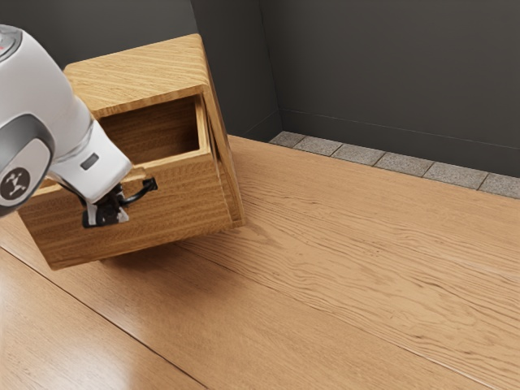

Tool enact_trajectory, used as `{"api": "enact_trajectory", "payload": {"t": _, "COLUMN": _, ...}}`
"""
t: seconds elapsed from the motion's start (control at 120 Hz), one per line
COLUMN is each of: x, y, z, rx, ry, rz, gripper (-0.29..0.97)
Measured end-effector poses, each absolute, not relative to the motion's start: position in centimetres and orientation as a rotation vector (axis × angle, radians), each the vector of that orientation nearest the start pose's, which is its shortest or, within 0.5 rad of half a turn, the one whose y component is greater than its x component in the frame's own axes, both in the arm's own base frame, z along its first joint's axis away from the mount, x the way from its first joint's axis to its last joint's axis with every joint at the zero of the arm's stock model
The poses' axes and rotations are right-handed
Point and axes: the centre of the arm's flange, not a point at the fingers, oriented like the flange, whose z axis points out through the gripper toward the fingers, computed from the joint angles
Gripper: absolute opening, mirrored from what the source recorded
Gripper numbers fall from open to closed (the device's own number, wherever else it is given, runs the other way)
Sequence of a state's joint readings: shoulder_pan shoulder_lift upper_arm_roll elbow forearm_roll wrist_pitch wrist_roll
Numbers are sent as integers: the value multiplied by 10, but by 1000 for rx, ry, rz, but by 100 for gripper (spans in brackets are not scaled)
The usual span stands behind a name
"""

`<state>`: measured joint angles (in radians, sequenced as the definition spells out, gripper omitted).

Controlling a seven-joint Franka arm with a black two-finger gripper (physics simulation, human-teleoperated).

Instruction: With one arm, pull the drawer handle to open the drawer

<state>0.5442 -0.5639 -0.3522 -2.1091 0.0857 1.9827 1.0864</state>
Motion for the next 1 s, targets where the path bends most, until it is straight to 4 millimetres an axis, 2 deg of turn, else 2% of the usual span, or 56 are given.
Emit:
{"api": "enact_trajectory", "payload": {"t": 0.242, "x": 416, "y": 43, "z": 661, "rx": -2419, "ry": 1150, "rz": -212, "gripper": 5}}
{"api": "enact_trajectory", "payload": {"t": 0.483, "x": 413, "y": 41, "z": 664, "rx": -2428, "ry": 1134, "rz": -211, "gripper": 18}}
{"api": "enact_trajectory", "payload": {"t": 0.533, "x": 408, "y": 38, "z": 676, "rx": -2415, "ry": 1123, "rz": -227, "gripper": 20}}
{"api": "enact_trajectory", "payload": {"t": 0.567, "x": 403, "y": 33, "z": 692, "rx": -2398, "ry": 1112, "rz": -249, "gripper": 20}}
{"api": "enact_trajectory", "payload": {"t": 0.617, "x": 395, "y": 24, "z": 725, "rx": -2371, "ry": 1098, "rz": -293, "gripper": 21}}
{"api": "enact_trajectory", "payload": {"t": 0.667, "x": 390, "y": 12, "z": 767, "rx": -2363, "ry": 1095, "rz": -371, "gripper": 25}}
{"api": "enact_trajectory", "payload": {"t": 0.717, "x": 410, "y": 2, "z": 799, "rx": -2392, "ry": 1139, "rz": -422, "gripper": 34}}
{"api": "enact_trajectory", "payload": {"t": 0.767, "x": 437, "y": 1, "z": 809, "rx": -2469, "ry": 1169, "rz": -438, "gripper": 41}}
{"api": "enact_trajectory", "payload": {"t": 0.858, "x": 464, "y": 8, "z": 797, "rx": -2654, "ry": 1104, "rz": -386, "gripper": 51}}
{"api": "enact_trajectory", "payload": {"t": 1.0, "x": 468, "y": 5, "z": 781, "rx": -2844, "ry": 935, "rz": -305, "gripper": 60}}
